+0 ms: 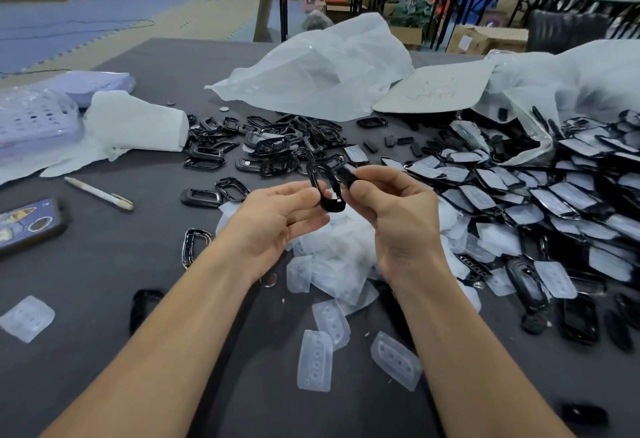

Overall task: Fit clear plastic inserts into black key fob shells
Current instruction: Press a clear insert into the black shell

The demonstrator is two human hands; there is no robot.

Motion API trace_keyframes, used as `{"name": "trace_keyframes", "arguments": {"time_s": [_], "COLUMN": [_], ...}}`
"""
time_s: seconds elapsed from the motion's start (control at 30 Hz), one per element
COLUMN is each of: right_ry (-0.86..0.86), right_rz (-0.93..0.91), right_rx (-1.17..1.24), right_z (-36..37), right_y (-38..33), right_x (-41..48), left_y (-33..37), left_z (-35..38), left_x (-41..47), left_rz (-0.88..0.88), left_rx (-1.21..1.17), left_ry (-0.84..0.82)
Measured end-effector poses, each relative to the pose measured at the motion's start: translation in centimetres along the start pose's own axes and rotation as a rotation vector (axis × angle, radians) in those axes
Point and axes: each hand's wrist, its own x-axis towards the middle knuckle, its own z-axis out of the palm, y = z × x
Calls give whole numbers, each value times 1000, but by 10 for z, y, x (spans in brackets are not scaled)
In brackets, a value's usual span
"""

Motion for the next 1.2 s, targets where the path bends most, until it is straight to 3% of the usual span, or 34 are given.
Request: {"name": "trace_keyframes", "arguments": {"time_s": [0.17, 0.33, 0.53, 0.8, 1.0, 1.2], "right_ry": [-4, 141, 230, 177, 12, -87], "right_rz": [-103, -183, -244, -210, -40, 4], "right_rx": [-189, -449, -561, -479, -339, -281], "right_z": [4, 9, 9, 6, 2, -2], "right_y": [2, 12, 19, 17, 8, 3], "right_x": [-7, -8, -9, -4, 3, 1], "left_y": [-2, -7, -9, -13, -11, -10], "left_z": [6, 12, 17, 20, 24, 26], "left_x": [-3, -7, -6, -8, -12, -10], "left_rz": [54, 112, 106, 153, 252, 303], "left_rx": [38, 78, 108, 149, 174, 205], "left_ry": [-6, 62, 81, 53, 57, 195]}}
